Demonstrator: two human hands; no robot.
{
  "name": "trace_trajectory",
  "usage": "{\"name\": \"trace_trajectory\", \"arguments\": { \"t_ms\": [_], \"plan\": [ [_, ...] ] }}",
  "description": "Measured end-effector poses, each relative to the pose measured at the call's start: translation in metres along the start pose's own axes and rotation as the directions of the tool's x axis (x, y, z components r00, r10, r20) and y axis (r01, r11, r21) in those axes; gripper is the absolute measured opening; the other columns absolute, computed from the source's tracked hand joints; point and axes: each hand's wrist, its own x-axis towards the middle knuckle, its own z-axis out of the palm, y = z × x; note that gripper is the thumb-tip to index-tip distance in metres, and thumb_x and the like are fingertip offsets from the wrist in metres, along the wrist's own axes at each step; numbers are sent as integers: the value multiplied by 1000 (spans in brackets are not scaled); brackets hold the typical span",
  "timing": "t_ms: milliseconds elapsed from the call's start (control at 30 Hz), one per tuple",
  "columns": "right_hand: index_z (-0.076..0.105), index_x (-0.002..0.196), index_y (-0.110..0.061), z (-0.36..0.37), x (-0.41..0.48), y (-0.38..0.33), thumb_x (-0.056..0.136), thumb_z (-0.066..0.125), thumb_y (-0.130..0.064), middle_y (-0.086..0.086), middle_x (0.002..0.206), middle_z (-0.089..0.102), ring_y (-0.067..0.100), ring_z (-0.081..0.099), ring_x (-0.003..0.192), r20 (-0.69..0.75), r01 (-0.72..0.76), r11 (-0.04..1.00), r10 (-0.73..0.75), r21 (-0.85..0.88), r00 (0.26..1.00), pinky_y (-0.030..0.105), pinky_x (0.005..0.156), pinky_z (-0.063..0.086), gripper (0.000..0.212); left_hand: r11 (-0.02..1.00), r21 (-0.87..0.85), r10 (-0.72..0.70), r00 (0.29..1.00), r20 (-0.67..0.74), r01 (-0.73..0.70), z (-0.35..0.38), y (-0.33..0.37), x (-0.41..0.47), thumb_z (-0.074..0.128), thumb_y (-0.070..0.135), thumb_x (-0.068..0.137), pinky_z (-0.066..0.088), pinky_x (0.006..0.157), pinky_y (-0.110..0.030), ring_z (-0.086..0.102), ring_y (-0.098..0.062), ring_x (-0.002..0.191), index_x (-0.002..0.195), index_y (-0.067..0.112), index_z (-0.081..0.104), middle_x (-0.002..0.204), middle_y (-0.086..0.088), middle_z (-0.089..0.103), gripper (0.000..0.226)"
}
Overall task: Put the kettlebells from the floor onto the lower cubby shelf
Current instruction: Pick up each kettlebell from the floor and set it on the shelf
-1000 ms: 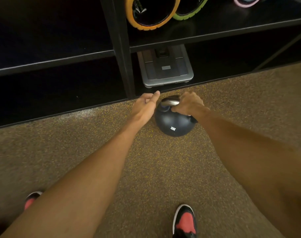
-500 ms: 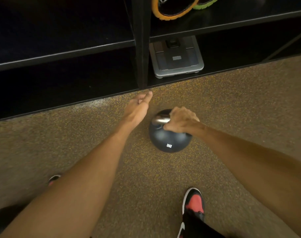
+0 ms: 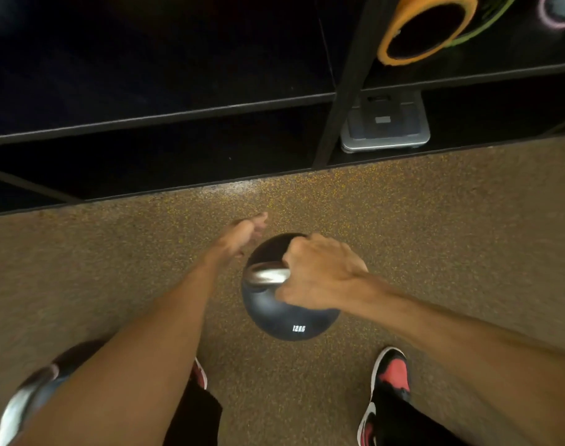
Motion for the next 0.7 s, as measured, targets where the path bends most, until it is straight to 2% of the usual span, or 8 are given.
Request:
{"name": "trace_trajectory", "arguments": {
  "t_ms": [133,233,300,367,400,467,600,700],
  "plan": [
    [66,100,-20,-49,-23,-56,77,72,-38,-6,78,44,17,44,66,-71,83,996,-86,-35,994,31,66,36,29,994,-106,17,996,90,-8,-53,13,-29,56,63,95,39,108,-45,60,-21,126,121,30,75,128,4,72,46],
    [51,72,-20,-89,-32,-97,72,74,-37,-6,74,49,11,44,63,-130,114,991,-122,-63,984,30,59,33,28,976,-218,59,989,133,-29,-96,21,-57,73,62,79,44,112,-51,67,-25,115,107,25,80,113,0,79,46],
    [45,65,-23,-116,-33,-129,68,74,-36,-5,70,49,13,48,61,-175,115,991,-126,-71,976,28,54,33,32,947,-317,91,989,116,-50,-128,24,-77,66,45,93,60,82,-34,74,-17,87,95,18,77,84,2,80,29],
    [47,64,-23,-138,-31,-154,67,76,-37,-5,69,50,13,52,60,-216,105,992,-119,-75,969,27,51,35,32,914,-393,152,984,94,-104,-150,30,-92,54,30,104,55,52,-19,73,-8,62,85,18,75,68,4,77,31],
    [49,65,-24,-148,-29,-169,67,77,-39,-6,69,52,13,54,61,-236,104,991,-120,-82,964,27,52,37,31,897,-417,203,976,85,-150,-161,32,-95,51,28,105,53,50,-17,73,-6,59,79,18,79,67,4,76,39],
    [53,65,-24,-168,-20,-195,66,77,-42,-6,67,53,14,58,60,-282,110,990,-130,-86,951,29,52,41,30,857,-458,279,960,31,-235,-183,40,-99,51,23,105,56,57,-19,72,-4,59,68,19,82,66,5,76,49],
    [63,66,-21,-197,7,-241,64,79,-42,-1,64,59,21,64,60,-366,119,990,-138,-74,920,34,51,48,26,793,-527,302,948,-97,-306,-241,52,-101,48,20,106,50,67,-23,70,-3,56,84,19,68,57,10,73,30],
    [64,63,-19,-207,35,-271,64,79,-38,0,61,58,21,62,55,-412,150,987,-158,-53,897,34,49,46,24,783,-507,343,931,-128,-359,-288,55,-104,47,22,107,49,68,-27,71,-7,58,82,19,68,58,7,74,33]
  ]
}}
